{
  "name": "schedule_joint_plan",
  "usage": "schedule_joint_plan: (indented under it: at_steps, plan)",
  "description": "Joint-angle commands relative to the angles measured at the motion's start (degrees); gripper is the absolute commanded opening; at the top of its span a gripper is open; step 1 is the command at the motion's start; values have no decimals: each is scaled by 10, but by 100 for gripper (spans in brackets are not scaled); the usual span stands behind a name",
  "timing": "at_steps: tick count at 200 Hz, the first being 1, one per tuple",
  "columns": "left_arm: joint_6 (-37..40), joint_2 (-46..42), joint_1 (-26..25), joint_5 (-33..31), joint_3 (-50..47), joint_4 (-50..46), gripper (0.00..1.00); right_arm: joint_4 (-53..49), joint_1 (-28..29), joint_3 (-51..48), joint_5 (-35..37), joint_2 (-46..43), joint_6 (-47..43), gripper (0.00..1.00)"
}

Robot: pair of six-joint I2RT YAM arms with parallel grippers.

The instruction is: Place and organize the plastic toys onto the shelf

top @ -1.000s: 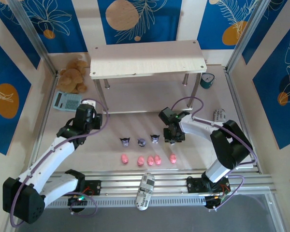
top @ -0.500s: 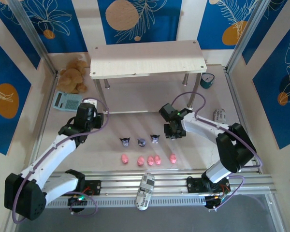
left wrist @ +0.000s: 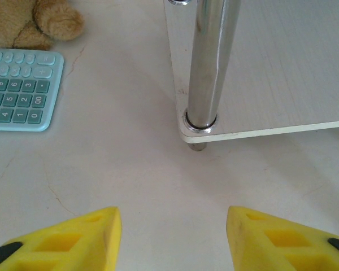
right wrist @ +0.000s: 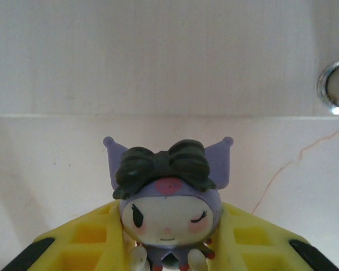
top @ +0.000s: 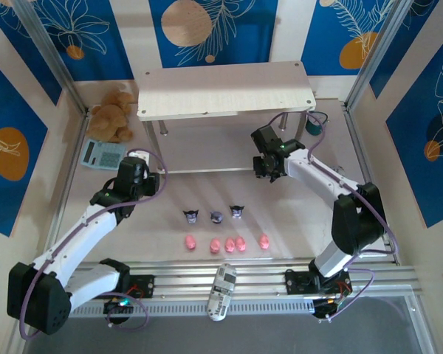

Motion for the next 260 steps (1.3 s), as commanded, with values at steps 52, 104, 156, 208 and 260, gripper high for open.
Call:
schedule_joint_plan:
  at_steps: [52,104,156,208,260]
  plan:
    - [4,-21,11,3,15,-18,53,42,-26,46,28,62,-42,26]
    - [5,-20,11,5,15,-19,53,55,-45,65,27,90,-47,26]
    - [6,-21,12,5,17,-24,53,69,-61,71,27,102,-47,26]
    - [4,-16,13,10,16,-18,53,103,-60,59,33,99,-44,26]
    - [4,-18,13,10,14,-19,53,142,-57,48,52,105,-38,26]
